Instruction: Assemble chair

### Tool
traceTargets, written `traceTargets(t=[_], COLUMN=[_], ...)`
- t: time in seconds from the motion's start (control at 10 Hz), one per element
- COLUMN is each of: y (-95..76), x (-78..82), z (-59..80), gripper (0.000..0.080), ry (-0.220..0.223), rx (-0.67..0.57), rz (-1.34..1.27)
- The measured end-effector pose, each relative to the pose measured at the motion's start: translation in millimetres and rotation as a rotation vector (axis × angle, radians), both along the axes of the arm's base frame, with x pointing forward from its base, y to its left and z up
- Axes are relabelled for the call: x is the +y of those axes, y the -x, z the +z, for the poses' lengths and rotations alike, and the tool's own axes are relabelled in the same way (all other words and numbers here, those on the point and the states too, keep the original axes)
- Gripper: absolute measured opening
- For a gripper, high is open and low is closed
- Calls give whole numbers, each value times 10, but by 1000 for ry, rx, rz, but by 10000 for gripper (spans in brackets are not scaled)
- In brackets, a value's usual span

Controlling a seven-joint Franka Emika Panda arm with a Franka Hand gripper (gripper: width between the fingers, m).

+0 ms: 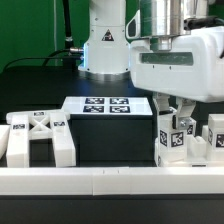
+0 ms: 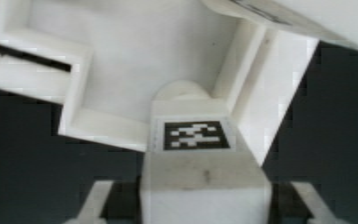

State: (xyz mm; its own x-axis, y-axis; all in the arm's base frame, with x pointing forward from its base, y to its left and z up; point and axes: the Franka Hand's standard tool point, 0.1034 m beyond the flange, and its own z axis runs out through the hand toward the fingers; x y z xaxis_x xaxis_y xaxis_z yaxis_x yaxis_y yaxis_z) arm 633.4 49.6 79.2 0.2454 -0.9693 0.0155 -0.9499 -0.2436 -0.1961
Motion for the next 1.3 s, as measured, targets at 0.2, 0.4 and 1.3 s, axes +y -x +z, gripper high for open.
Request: traceTargets(t=[0.2, 0.4, 1.3], y=[3, 6, 19], x=[18, 0, 56], z=[-4, -7, -27], gripper=[520, 616, 648], ry=[-13, 10, 186], rx=[0, 0, 8], rz=[-33, 80, 930])
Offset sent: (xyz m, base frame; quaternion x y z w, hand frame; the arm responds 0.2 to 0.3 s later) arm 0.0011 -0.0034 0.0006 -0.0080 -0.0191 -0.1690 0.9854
